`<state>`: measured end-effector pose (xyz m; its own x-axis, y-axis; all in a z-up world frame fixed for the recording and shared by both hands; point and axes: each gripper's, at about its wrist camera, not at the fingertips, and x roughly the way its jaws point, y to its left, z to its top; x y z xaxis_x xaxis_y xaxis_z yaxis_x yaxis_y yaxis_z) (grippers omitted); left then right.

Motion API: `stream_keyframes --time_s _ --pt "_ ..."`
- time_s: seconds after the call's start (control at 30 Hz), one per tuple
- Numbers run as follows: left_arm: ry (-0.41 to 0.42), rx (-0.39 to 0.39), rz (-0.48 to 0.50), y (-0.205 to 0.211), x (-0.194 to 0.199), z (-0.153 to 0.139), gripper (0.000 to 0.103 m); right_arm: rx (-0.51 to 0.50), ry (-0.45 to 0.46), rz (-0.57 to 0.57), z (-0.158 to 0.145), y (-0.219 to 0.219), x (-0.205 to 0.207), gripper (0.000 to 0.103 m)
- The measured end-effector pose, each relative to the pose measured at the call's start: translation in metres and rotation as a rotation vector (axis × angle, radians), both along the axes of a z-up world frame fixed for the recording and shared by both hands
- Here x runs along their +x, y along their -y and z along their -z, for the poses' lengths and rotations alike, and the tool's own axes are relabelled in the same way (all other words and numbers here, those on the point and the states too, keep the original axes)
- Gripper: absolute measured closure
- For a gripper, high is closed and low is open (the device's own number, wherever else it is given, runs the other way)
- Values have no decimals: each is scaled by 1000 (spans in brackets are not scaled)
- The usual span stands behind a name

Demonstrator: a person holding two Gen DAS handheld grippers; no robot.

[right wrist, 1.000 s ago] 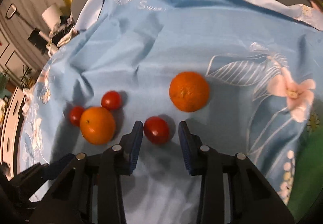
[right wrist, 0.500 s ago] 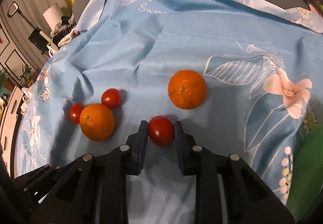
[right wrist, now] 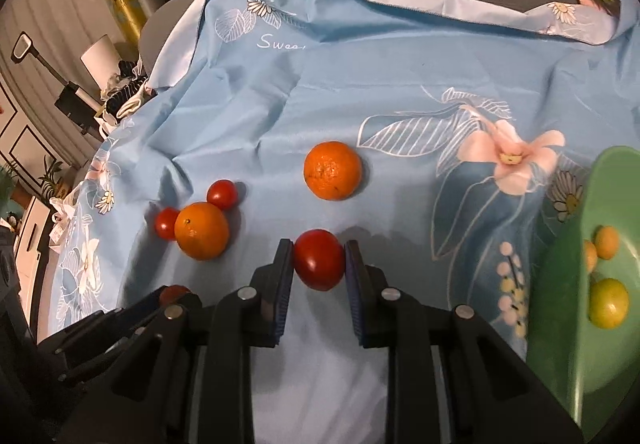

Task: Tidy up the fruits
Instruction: 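Grasp the large red tomato with the left tool while the right tool grasps a cherry tomato, then carry both tomatoes toward the green bowl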

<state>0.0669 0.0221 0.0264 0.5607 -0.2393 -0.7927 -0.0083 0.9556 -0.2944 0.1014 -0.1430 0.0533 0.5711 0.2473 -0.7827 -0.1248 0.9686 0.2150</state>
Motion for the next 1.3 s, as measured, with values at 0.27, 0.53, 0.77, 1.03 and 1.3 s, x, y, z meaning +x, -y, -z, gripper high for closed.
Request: stream_keyframes --time_s 0.27,0.53,0.77,1.03,1.3 --pt "40 -13 -2 -3 -7 -16 77 -12 45 -22 -13 2 -40 77" --pt "95 -22 -12 -4 -16 -34 77 -54 127 -20 -35 1 -52 77" --pt "171 -32 -4 -3 -30 -57 77 -30 182 -11 -54 6 -65 77" --pt "218 -42 23 7 -40 -71 77 -10 248 20 -75 21 -79 77" --pt "257 -38 53 20 -49 -82 77 9 287 43 -87 33 -89 77"
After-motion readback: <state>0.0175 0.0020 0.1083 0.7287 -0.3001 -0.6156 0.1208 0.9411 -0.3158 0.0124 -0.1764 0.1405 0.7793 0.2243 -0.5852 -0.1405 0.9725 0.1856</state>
